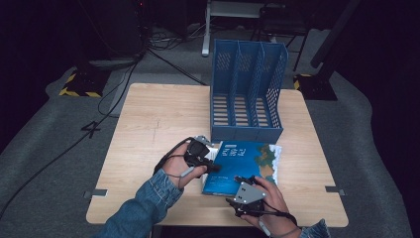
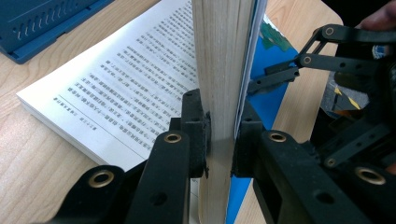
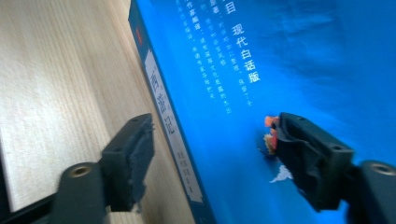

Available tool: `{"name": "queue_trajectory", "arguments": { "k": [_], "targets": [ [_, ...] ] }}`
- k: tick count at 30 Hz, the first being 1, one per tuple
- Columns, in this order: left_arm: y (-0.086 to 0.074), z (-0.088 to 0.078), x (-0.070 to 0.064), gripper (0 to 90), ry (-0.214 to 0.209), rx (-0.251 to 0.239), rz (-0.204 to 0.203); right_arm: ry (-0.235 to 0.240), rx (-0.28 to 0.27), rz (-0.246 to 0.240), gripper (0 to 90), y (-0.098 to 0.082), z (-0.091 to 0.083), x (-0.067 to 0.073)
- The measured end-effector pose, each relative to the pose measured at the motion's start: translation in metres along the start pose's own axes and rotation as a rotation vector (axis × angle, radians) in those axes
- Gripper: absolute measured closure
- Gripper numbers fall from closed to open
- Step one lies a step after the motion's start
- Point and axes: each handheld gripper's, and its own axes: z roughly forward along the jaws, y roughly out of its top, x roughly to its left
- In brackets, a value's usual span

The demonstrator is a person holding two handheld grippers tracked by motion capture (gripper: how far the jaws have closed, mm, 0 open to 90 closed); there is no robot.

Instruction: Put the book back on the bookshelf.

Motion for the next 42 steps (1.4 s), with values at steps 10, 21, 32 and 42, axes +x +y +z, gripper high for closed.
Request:
{"name": "queue_trajectory", "arguments": {
  "k": [10,21,32,42],
  "targets": [
    [0.0,0.002,0.0,79.2,-0.004,0.014,-0.008,-0.125,0.009,-0.159,12.2,-0.005,0.017,0.007],
    [-0.001,0.005,0.002,79.1,-0.015,0.018,-0.03,-0.209,-0.002,-0.19,0.2,-0.01,0.034,0.008],
    [0.001,0.002,-0.001,79.1,-0.033,-0.003,-0.055,-0.297,0.03,-0.155,0.0,-0.004,0.041,0.015],
    [0.003,0.002,0.001,78.7,-0.069,-0.031,-0.096,-0.435,-0.043,-0.214,0.0,-0.015,0.051,0.011]
  ]
}}
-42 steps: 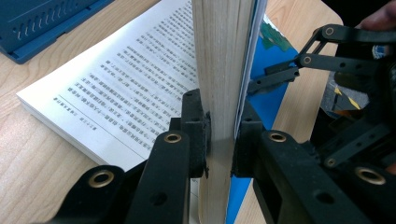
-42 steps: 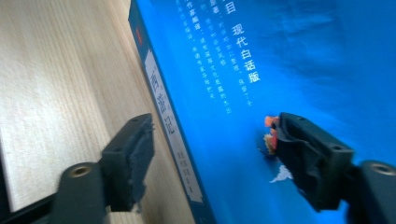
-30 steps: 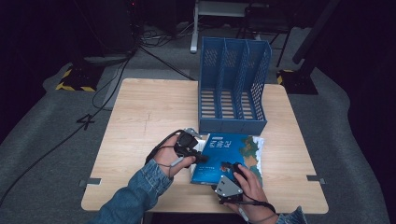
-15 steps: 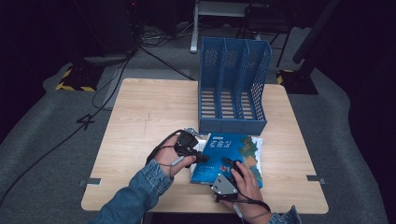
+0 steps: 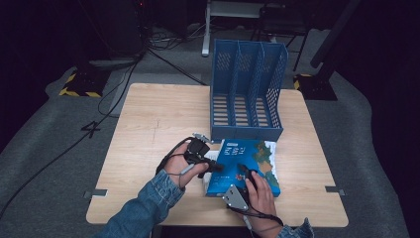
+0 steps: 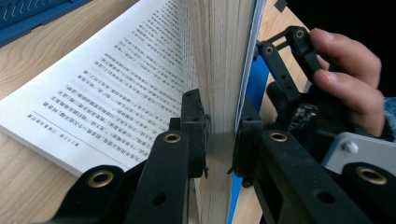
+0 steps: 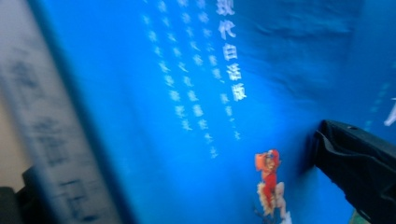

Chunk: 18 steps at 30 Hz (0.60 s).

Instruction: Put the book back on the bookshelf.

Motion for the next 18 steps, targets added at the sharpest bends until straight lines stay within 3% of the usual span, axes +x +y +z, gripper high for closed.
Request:
{"name": "queue_trajectory", "arguments": {
  "k": [2,4,18],
  "targets": [
    [0.0,0.001,-0.001,78.6,0.019,-0.015,0.001,0.001,-0.038,0.022,0.0,-0.005,0.004,-0.002],
    [0.0,0.001,-0.001,78.3,0.032,-0.029,-0.001,-0.002,-0.054,0.01,0.0,-0.007,0.007,-0.004],
    [-0.007,0.007,0.0,77.0,0.105,-0.128,0.001,0.047,-0.037,0.063,0.0,-0.005,0.019,-0.012]
  ]
}}
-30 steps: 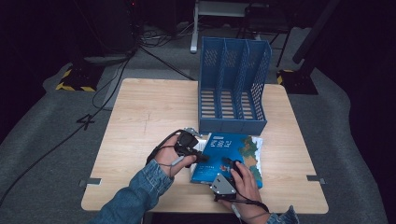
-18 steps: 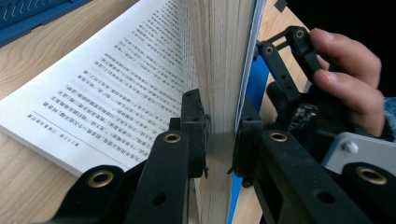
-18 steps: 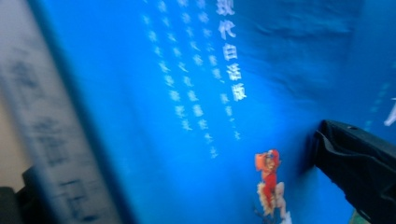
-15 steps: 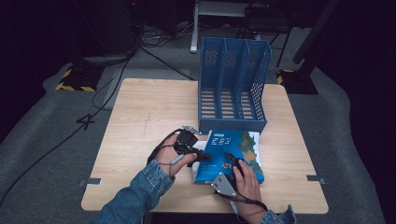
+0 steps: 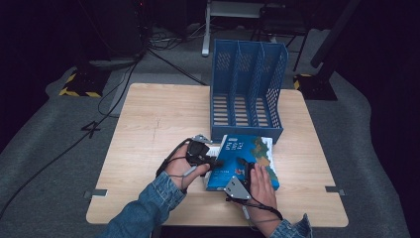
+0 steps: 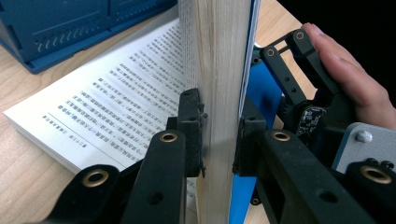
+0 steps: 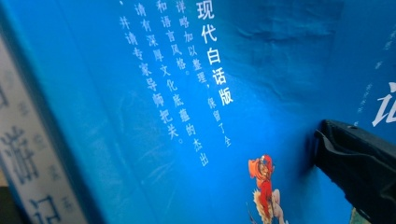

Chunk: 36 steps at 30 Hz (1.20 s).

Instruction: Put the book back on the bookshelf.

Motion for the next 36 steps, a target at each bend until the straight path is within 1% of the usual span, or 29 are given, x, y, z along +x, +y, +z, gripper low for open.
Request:
{"name": "queue_trajectory", "arguments": {
  "k": [3,6,7,8,10,12,13,15,16,17,18,19,20,21,22,23,24,25,26,27,28,29,30,31,32,33,36],
  "targets": [
    [-0.001,0.001,0.0,76.5,0.007,-0.012,0.005,-0.006,0.01,0.006,0.5,0.0,0.001,0.0],
    [-0.002,0.002,0.002,75.5,0.011,-0.022,0.009,0.003,0.014,0.009,0.9,0.0,0.002,-0.001],
    [-0.003,0.005,0.005,74.4,0.018,-0.039,0.008,0.023,0.027,0.023,4.0,0.001,0.003,-0.004],
    [-0.003,0.005,0.005,73.5,0.018,-0.039,0.008,0.023,0.027,0.023,4.0,0.001,0.003,-0.004],
    [-0.004,0.008,0.009,73.5,0.031,-0.059,0.007,0.029,0.041,0.019,10.0,0.001,0.003,-0.005],
    [-0.006,0.013,0.016,73.5,0.024,-0.076,-0.032,0.027,0.075,-0.01,16.4,0.002,0.003,-0.006],
    [-0.007,0.015,0.021,73.8,0.027,-0.073,-0.046,0.027,0.084,-0.01,19.1,0.003,0.003,-0.006],
    [-0.009,0.018,0.027,73.7,0.043,-0.065,-0.062,0.043,0.106,-0.03,25.2,0.006,0.002,-0.006],
    [-0.01,0.02,0.031,73.0,0.037,-0.067,-0.081,0.044,0.113,-0.049,27.2,0.007,0.002,-0.005],
    [-0.011,0.02,0.033,72.5,0.03,-0.068,-0.09,0.047,0.12,-0.08,29.4,0.008,0.002,-0.004],
    [-0.011,0.021,0.034,71.8,0.031,-0.067,-0.096,0.045,0.126,-0.091,30.6,0.009,0.002,-0.003],
    [-0.012,0.022,0.036,70.1,0.039,-0.06,-0.093,0.039,0.13,-0.101,32.0,0.01,0.002,-0.003],
    [-0.013,0.023,0.037,66.8,0.048,-0.055,-0.089,0.045,0.135,-0.117,33.8,0.01,0.003,-0.003],
    [-0.015,0.026,0.041,62.1,0.056,-0.046,-0.089,0.036,0.138,-0.127,35.3,0.01,0.003,-0.002],
    [-0.016,0.027,0.044,56.6,0.052,-0.052,-0.103,0.037,0.139,-0.146,37.6,0.01,0.003,-0.002],
    [-0.018,0.026,0.051,53.5,0.038,-0.058,-0.132,0.04,0.145,-0.163,39.2,0.01,0.004,-0.003],
    [-0.02,0.026,0.054,49.6,0.027,-0.066,-0.153,0.043,0.141,-0.169,42.2,0.01,0.004,-0.004],
    [-0.02,0.023,0.058,47.5,0.01,-0.076,-0.181,0.037,0.137,-0.157,44.7,0.01,0.004,-0.003],
    [-0.021,0.021,0.06,47.7,0.007,-0.082,-0.183,0.042,0.138,-0.155,46.7,0.012,0.004,-0.005],
    [-0.021,0.014,0.064,47.5,0.044,-0.095,-0.149,0.042,0.142,-0.165,52.1,0.014,0.003,-0.008],
    [-0.021,0.014,0.064,49.5,0.044,-0.095,-0.149,0.042,0.142,-0.165,52.1,0.014,0.003,-0.008],
    [-0.022,0.01,0.066,49.5,0.077,-0.117,-0.128,0.048,0.15,-0.152,56.4,0.015,0.003,-0.009],
    [-0.022,0.004,0.069,49.4,0.082,-0.129,-0.141,0.077,0.157,-0.137,56.6,0.016,0.003,-0.014],
    [-0.023,-0.001,0.072,49.3,0.081,-0.14,-0.149,0.084,0.16,-0.136,56.9,0.018,0.003,-0.017],
    [-0.025,-0.005,0.076,48.7,0.091,-0.152,-0.166,0.096,0.164,-0.122,57.2,0.019,0.003,-0.019],
    [-0.026,-0.007,0.079,48.4,0.102,-0.158,-0.172,0.109,0.167,-0.111,57.3,0.02,0.003,-0.021],
    [-0.035,-0.017,0.093,48.1,0.203,-0.162,-0.166,0.145,0.174,-0.08,56.9,0.022,0.004,-0.028]
  ]
}}
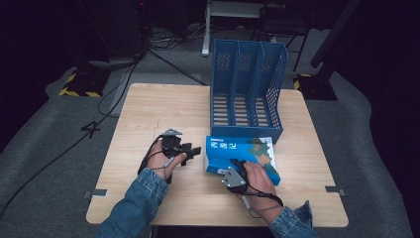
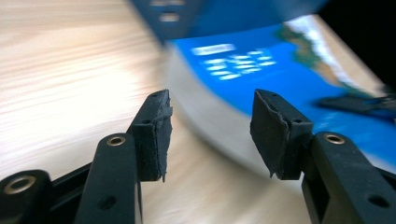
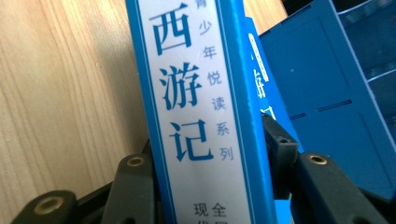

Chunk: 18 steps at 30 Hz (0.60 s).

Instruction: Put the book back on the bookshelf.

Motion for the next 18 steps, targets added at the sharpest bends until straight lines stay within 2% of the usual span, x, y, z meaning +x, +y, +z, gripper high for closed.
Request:
{"name": "queue_trajectory", "arguments": {
  "k": [1,2,3,5,7,9,12,15,18],
  "targets": [
    [-0.002,-0.003,0.006,47.7,0.054,-0.002,0.02,0.006,0.005,0.004,55.5,0.001,0.001,-0.001],
    [-0.004,-0.007,0.011,47.4,0.099,-0.009,0.04,0.045,0.023,-0.006,52.1,0.002,0.003,-0.003],
    [-0.006,-0.01,0.014,47.6,0.143,-0.029,0.058,0.061,0.025,-0.005,49.5,0.002,0.005,-0.004],
    [-0.008,-0.017,0.02,46.9,0.185,-0.045,0.064,0.054,0.025,-0.022,47.1,0.002,0.009,-0.001],
    [-0.011,-0.02,0.025,45.9,0.189,-0.045,0.044,0.024,0.044,-0.069,46.5,0.004,0.013,0.004],
    [-0.016,-0.022,0.031,45.3,0.199,-0.04,0.032,-0.001,0.049,-0.095,46.5,0.005,0.017,0.006],
    [-0.021,-0.023,0.039,45.2,0.221,0.008,0.032,-0.016,0.056,-0.106,48.7,0.007,0.02,0.006],
    [-0.025,-0.025,0.046,44.4,0.233,0.015,0.024,-0.038,0.07,-0.125,54.9,0.01,0.022,0.005],
    [-0.029,-0.026,0.053,44.2,0.262,0.018,0.029,-0.033,0.064,-0.105,58.2,0.011,0.02,0.001]
  ]
}}
